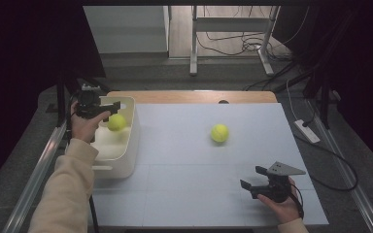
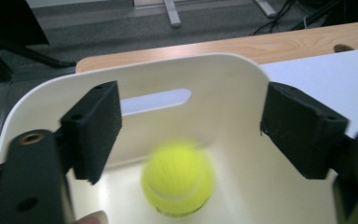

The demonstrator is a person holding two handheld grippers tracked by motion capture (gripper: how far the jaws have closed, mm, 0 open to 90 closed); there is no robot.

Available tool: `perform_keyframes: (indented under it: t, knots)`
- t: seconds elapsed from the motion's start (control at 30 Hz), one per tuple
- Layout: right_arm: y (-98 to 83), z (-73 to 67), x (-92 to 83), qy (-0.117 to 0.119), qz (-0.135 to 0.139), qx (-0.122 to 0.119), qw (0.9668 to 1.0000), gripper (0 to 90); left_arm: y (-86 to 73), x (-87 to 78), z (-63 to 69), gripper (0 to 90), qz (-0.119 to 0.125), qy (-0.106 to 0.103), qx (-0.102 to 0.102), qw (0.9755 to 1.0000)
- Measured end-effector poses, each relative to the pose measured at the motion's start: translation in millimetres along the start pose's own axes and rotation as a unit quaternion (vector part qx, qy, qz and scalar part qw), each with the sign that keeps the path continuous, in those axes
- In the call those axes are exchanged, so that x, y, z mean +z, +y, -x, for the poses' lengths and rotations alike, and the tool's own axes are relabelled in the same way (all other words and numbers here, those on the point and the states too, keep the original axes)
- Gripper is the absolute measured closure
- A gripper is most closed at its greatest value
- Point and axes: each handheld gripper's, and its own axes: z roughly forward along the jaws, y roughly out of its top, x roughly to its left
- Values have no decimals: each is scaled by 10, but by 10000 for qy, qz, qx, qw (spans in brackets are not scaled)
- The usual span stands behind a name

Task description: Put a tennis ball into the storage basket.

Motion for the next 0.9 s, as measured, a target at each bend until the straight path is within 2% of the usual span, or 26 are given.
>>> perform_keyframes:
  t: [0.07, 0.33, 0.57, 0.67, 0.77, 0.9]
  knots:
    - [0, 0, 0, 1, 1, -1, 10000, 135, 7, -25, 21, 193, 41, -47, 38, 10000]
    - [-1, 0, -1, 0, 1, 0, 10000, 135, -2, -153, 93, 131, 280, -455, 117, 9985]
    - [-1, -2, 0, 5, -3, -2, 10000, 135, -51, -239, 174, 119, 360, -829, 234, 9956]
    - [0, -3, 0, 5, -2, -1, 10000, 135, -65, -266, 205, 112, 394, -926, 252, 9946]
    - [0, -2, -1, 7, 1, -1, 10000, 135, -85, -291, 243, 106, 460, -1115, 286, 9923]
    - [1, 0, -1, 6, 4, 8, 10000, 136, -105, -306, 271, 96, 517, -1229, 344, 9905]
